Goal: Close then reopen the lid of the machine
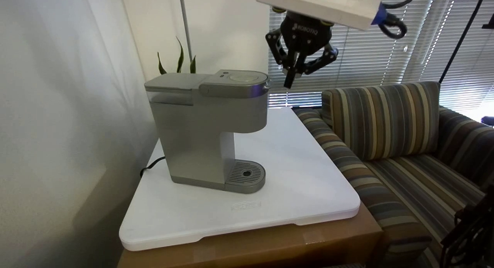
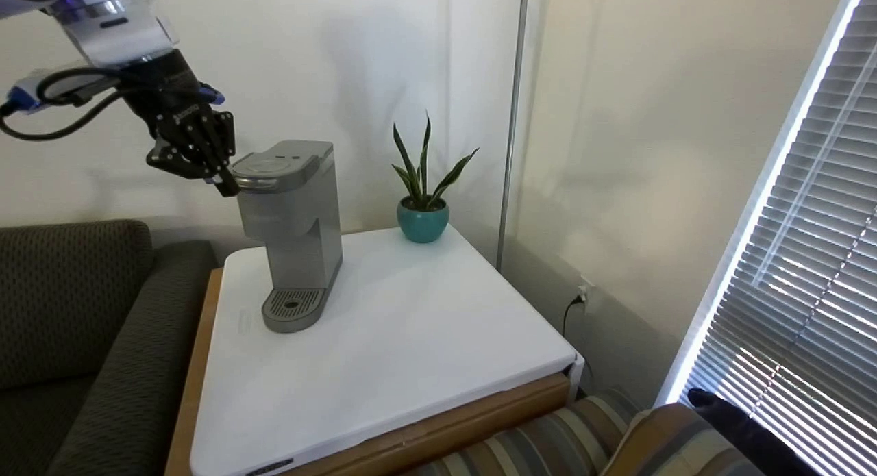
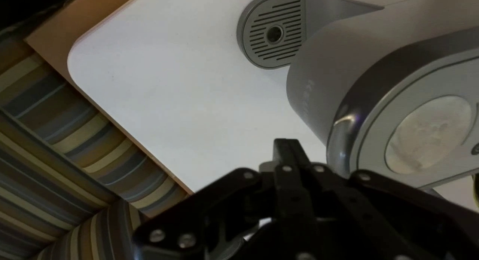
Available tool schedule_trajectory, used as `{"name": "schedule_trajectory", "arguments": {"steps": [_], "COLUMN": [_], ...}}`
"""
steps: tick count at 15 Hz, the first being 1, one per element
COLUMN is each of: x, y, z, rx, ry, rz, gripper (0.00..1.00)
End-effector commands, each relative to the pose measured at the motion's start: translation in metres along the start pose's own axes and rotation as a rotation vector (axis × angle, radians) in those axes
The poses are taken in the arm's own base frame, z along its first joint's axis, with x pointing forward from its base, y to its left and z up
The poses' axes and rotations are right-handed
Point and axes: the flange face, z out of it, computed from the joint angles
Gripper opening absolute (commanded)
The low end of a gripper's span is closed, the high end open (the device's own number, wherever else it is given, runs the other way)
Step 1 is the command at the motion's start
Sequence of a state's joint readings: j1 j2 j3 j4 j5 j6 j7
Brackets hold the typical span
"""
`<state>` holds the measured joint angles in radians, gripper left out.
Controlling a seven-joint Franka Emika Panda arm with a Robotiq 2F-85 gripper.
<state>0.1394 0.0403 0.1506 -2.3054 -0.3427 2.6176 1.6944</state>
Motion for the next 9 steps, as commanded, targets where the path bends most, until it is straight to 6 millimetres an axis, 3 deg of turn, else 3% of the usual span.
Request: {"name": "schedule_trajectory", "arguments": {"steps": [1, 2, 4, 5, 6, 7, 8, 9], "x": [0.003, 0.003, -0.001, -0.001, -0.001, -0.002, -0.003, -0.002], "y": [-0.003, -0.005, -0.011, -0.003, -0.006, -0.006, -0.005, -0.006], "z": [0.022, 0.02, 0.005, 0.016, 0.013, 0.012, 0.013, 0.014], "rx": [0.025, 0.027, -0.01, 0.005, 0.009, 0.01, 0.007, -0.001], "ry": [-0.045, -0.049, -0.068, -0.051, -0.056, -0.056, -0.056, -0.042], "rz": [0.009, -0.003, -0.081, -0.025, -0.034, -0.032, -0.031, -0.034], "gripper": [0.06, 0.27, 0.39, 0.47, 0.29, 0.37, 0.68, 0.75]}}
